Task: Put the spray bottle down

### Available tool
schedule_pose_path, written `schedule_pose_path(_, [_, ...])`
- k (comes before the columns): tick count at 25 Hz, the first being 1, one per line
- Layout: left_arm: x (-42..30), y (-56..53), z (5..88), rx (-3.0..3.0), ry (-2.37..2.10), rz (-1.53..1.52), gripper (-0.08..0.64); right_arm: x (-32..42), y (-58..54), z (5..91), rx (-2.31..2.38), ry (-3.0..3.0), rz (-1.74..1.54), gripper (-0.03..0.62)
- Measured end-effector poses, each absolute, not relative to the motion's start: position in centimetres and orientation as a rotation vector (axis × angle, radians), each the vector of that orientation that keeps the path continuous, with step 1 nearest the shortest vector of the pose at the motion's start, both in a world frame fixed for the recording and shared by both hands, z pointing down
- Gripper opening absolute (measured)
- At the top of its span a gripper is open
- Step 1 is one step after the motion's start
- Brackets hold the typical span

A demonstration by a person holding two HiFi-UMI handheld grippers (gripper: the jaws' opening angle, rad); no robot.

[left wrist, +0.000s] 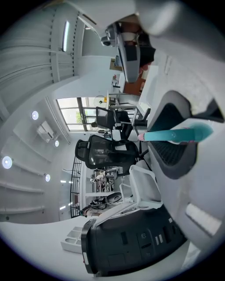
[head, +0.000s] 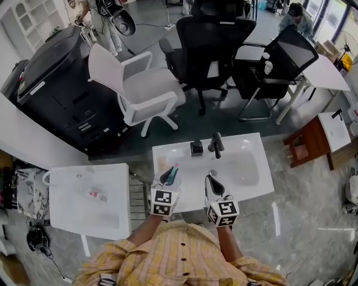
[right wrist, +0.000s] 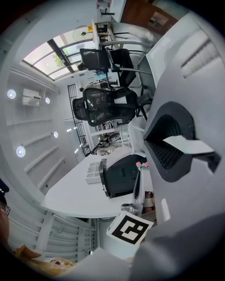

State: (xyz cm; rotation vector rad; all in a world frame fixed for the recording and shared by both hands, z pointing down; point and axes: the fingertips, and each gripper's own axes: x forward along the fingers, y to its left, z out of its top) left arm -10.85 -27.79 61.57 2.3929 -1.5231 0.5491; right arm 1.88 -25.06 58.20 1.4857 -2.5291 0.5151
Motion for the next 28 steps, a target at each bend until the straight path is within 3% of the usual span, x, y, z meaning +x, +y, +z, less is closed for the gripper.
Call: schedule_pose_path(28, [-10.8, -38.0, 67.7, 2.389, -1.372, 0.702, 0.072, 0.8, -28.0, 60.7, 1.511, -2.452, 0.565, 0.002])
